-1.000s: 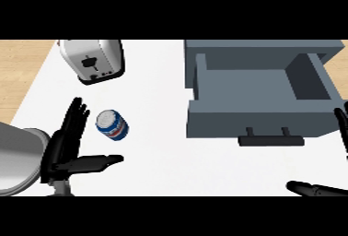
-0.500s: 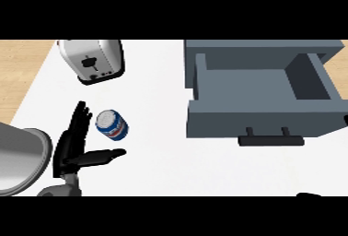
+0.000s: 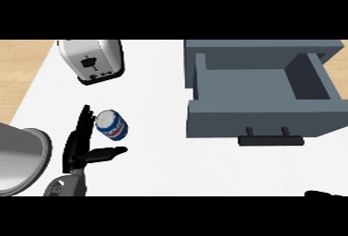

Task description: Pick up the can, place it into the drawer and close the drawer

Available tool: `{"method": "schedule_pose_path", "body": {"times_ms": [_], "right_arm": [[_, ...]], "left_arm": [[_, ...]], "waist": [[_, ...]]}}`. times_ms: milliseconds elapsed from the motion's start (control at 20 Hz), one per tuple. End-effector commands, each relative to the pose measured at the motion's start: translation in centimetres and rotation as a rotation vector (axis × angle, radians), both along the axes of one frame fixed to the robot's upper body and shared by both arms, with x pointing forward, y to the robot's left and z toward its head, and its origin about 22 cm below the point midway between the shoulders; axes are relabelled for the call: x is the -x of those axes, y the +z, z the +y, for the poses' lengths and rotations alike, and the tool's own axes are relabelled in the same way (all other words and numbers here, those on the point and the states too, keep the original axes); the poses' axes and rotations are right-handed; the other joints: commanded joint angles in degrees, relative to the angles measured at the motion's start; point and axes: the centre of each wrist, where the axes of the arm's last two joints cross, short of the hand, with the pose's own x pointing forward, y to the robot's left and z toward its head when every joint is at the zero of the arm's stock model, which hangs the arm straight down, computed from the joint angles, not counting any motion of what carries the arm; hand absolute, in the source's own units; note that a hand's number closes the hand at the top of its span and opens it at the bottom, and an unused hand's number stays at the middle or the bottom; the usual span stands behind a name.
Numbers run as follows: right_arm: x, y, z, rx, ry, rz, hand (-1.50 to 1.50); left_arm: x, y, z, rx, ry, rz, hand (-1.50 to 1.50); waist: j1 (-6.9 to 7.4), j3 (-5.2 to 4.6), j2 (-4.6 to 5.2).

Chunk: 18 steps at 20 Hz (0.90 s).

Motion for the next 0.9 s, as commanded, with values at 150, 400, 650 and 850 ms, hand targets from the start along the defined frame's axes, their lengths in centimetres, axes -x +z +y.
{"method": "schedule_pose_path", "body": {"times_ms": [150,400,650,850], "right_arm": [[1.0,-0.4,-1.0,0.008,0.008,0.010,-1.50],[0.2,1.0,0.2,0.021,0.001,-0.004,-1.50],[0.3,2.6,0.5,0.006,0.006,-0.008,-1.50],[-0.8,1.9,0.8,0.035,0.017,0.007,-1.50]], "left_arm": [[-0.3,-3.2,-1.6,-0.001,0.031,0.016,-1.50],[-1.2,-4.8,0.3,0.012,0.042,0.023,-1.50],[-2.8,-4.4,1.5,0.031,0.008,0.021,-1.50],[-2.9,-5.1,-0.6,0.028,-0.014,-0.001,-1.50]], "waist": [[-0.07,0.02,0.00],[-0.18,-0.01,0.08],[-0.29,-0.02,0.11],[-0.22,-0.02,0.13]]}}
